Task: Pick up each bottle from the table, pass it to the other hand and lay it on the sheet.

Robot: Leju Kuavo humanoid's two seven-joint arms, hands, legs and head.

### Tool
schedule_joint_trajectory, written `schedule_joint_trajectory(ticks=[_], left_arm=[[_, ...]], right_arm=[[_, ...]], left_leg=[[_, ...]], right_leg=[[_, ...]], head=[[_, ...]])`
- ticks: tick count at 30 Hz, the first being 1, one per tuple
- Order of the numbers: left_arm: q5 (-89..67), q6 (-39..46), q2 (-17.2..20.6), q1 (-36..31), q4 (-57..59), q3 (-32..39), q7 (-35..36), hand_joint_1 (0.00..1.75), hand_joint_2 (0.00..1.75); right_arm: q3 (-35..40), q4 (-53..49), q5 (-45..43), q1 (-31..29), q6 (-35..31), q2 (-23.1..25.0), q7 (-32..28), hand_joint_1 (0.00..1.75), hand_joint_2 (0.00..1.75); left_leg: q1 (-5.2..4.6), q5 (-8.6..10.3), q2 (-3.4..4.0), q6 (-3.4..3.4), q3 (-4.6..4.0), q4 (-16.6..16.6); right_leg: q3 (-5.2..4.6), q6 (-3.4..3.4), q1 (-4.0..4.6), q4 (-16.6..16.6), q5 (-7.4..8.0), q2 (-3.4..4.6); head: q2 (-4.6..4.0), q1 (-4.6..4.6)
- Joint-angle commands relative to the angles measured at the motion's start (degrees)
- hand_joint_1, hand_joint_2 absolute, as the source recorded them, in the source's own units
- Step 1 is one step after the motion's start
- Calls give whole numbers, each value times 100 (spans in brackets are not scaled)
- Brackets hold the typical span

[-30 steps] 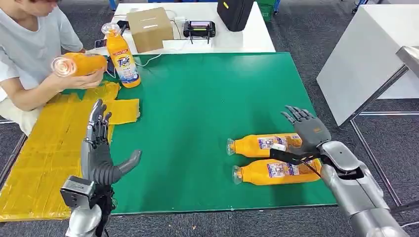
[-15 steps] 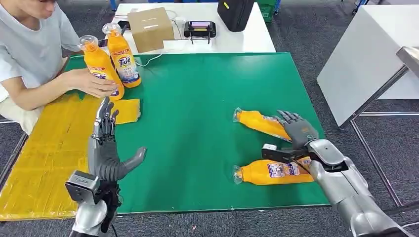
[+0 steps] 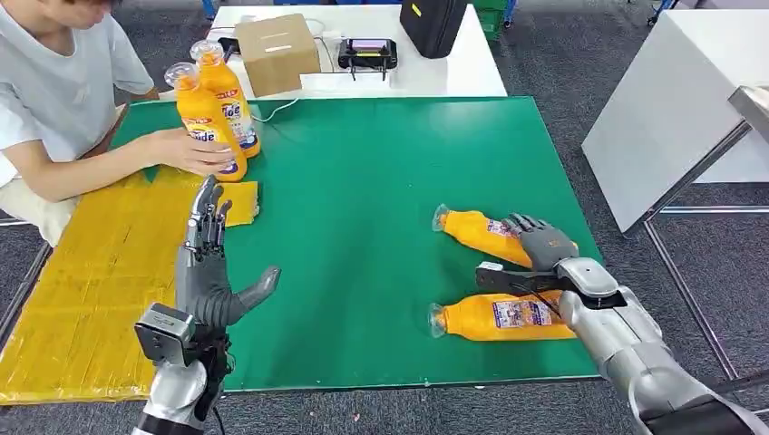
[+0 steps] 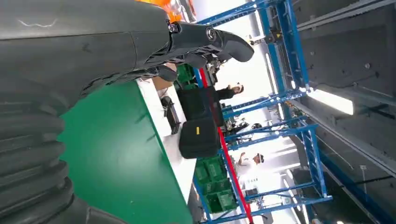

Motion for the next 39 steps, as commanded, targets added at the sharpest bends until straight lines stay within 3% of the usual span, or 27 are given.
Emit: schedule_joint_trajectory(ticks=[1,4,5,6,7,8,24,28,30,32,34,36,39], left_arm=[[22,-9,-56,-278,529,-116,66,0,175],[22,-9,-56,-278,529,-116,66,0,175],[25,-12,-56,-310,586,-125,71,0,175],[28,-20,-57,-328,615,-137,74,0,175],[31,-30,-62,-371,683,-158,78,0,175],[32,-21,-72,-398,745,-173,78,0,175],[31,-10,-62,-393,744,-194,78,0,175],[30,-5,-55,-398,731,-212,78,0,175],[32,5,-48,-379,682,-203,78,0,175],[16,5,-42,-324,578,-179,114,0,175],[-83,21,-39,-262,472,-153,190,0,175],[-318,-19,-32,-137,234,-126,384,0,175],[-765,-332,136,-120,88,-335,706,0,175]], right_arm=[[225,1162,10,-422,297,228,300,0,175],[225,1162,10,-422,297,228,300,0,175],[212,1274,6,-456,456,241,394,28,175],[195,1312,-18,-456,535,239,413,131,175],[202,1362,-20,-444,604,214,420,155,175],[200,1403,-24,-425,614,211,419,166,175],[105,1397,-118,-399,581,266,425,166,175],[81,1397,-145,-396,585,299,419,155,175],[-53,1318,-253,-370,322,362,379,175,175],[-160,1194,-288,-338,73,459,454,175,175],[-411,915,-425,-252,-342,581,481,175,175],[-916,-99,-612,61,-1033,788,510,175,175],[-1525,-2132,-815,799,-1555,1144,485,175,175]], left_leg=[[8,-6,-7,-8,22,-3],[9,-4,-10,-8,24,-2],[12,-7,-15,-12,34,-2],[9,-5,-9,-9,28,-2],[7,-2,-11,-7,26,-3],[13,-7,-11,-11,34,-1],[13,-6,-16,-10,51,-5],[11,-4,-13,-8,43,-3],[13,-6,-15,-10,48,-3],[15,-7,-13,-12,49,-2],[11,-5,-4,-9,43,-3],[11,-8,10,-11,43,-2],[8,-12,22,-13,34,1]], right_leg=[[24,-9,5,-7,-4,16],[26,-9,5,-8,-4,12],[39,-13,7,-10,-7,18],[31,-10,5,-9,-4,16],[30,-8,3,-9,-3,11],[39,-13,8,-9,-5,21],[54,-12,7,-15,-6,13],[46,-9,6,-12,-4,10],[52,-12,7,-13,-6,14],[53,-14,9,-13,-6,19],[42,-11,7,-11,-3,19],[39,-12,7,-9,-2,34],[26,-14,5,1,-2,50]], head=[[0,2],[0,2],[0,0],[0,0],[0,2],[0,0],[0,0],[0,2],[0,2],[0,0],[0,2],[0,2],[0,0]])
